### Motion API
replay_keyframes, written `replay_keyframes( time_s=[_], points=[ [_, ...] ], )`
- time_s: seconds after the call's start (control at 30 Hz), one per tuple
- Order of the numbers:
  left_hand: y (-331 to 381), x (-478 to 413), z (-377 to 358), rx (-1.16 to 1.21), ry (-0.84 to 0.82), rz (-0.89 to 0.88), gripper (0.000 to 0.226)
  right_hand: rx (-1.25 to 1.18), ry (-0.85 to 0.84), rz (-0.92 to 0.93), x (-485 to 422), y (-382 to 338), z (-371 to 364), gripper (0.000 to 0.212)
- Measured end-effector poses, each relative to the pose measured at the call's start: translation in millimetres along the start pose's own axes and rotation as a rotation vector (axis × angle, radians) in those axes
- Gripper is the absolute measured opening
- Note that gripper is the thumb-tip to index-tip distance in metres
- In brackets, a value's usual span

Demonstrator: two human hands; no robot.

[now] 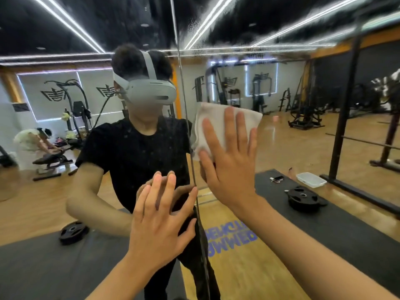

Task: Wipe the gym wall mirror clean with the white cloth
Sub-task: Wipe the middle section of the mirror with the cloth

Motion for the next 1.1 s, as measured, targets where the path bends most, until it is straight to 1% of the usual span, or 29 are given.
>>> replay_keyframes(
  time_s=[0.07,0.13,0.2,0.27,0.33,0.4,0.47,0.53,0.57,0.6,0.63,0.67,0.77,0.8,0.87,0.93,1.03,1.07,1.1],
  points=[
    [2.4,-9.4,6.1,0.049,0.046,0.009,0.06,0.022,-0.054,0.116,5.7,4.3,-3.2,0.055],
    [8.1,-20.1,9.9,0.105,0.084,-0.011,0.058,0.049,-0.062,0.189,-13.6,20.0,3.4,0.057],
    [12.7,-29.2,6.3,0.113,0.068,-0.055,0.061,0.057,-0.031,0.161,-37.0,49.5,14.7,0.058],
    [16.1,-32.8,-3.2,0.058,0.02,-0.089,0.068,0.051,0.014,0.045,-54.2,95.4,27.3,0.059],
    [16.2,-30.3,-10.4,0.006,-0.004,-0.107,0.071,0.054,0.019,-0.075,-66.2,145.0,33.6,0.061],
    [17.5,-28.7,-13.7,-0.033,0.008,-0.118,0.073,0.061,0.011,-0.169,-76.3,190.0,44.0,0.063],
    [17.2,-28.0,-13.8,-0.066,0.02,-0.114,0.076,0.036,0.035,-0.289,-83.7,219.2,56.3,0.068],
    [19.3,-27.8,-15.2,-0.088,0.024,-0.106,0.076,-0.01,0.066,-0.475,-87.2,230.7,59.4,0.069],
    [20.2,-28.5,-16.0,-0.091,0.025,-0.1,0.075,-0.034,0.087,-0.567,-87.3,225.0,58.0,0.069],
    [21.0,-29.5,-16.9,-0.087,0.021,-0.097,0.074,-0.05,0.102,-0.627,-87.2,209.7,56.1,0.068],
    [21.1,-29.8,-17.5,-0.081,0.014,-0.095,0.074,-0.053,0.098,-0.63,-88.2,186.0,52.3,0.067],
    [20.9,-29.1,-18.1,-0.075,0.008,-0.093,0.073,-0.038,0.076,-0.568,-89.9,154.8,47.5,0.066],
    [20.8,-28.4,-18.6,-0.072,-0.001,-0.087,0.074,0.022,0.014,-0.224,-91.7,40.3,30.9,0.065],
    [20.9,-28.1,-18.9,-0.067,-0.003,-0.086,0.073,0.03,-0.002,-0.136,-87.7,6.8,25.5,0.065],
    [19.5,-27.0,-18.5,-0.055,0.003,-0.084,0.071,0.058,-0.028,0.002,-79.2,-39.3,16.4,0.063],
    [18.5,-26.3,-18.1,-0.068,0.002,-0.088,0.071,0.095,-0.058,0.136,-76.6,-49.3,14.6,0.062],
    [20.2,-26.7,-16.2,-0.09,0.014,-0.108,0.071,0.091,-0.053,0.353,-77.1,-12.5,23.1,0.06],
    [20.9,-26.9,-15.8,-0.099,0.02,-0.11,0.071,0.092,-0.055,0.366,-77.7,11.4,25.2,0.06],
    [21.5,-26.8,-15.9,-0.105,0.024,-0.109,0.071,0.097,-0.052,0.342,-79.4,40.6,27.7,0.06]
  ],
)
Point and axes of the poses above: each hand's wrist, its own x-axis away from the middle knuckle, its own z-axis out of the back of the hand, y = z × x, the point moved 10 cm from there along -x, towards the middle knuckle, and after that the axes turned 7 degrees about -z, right-handed, at the moved point
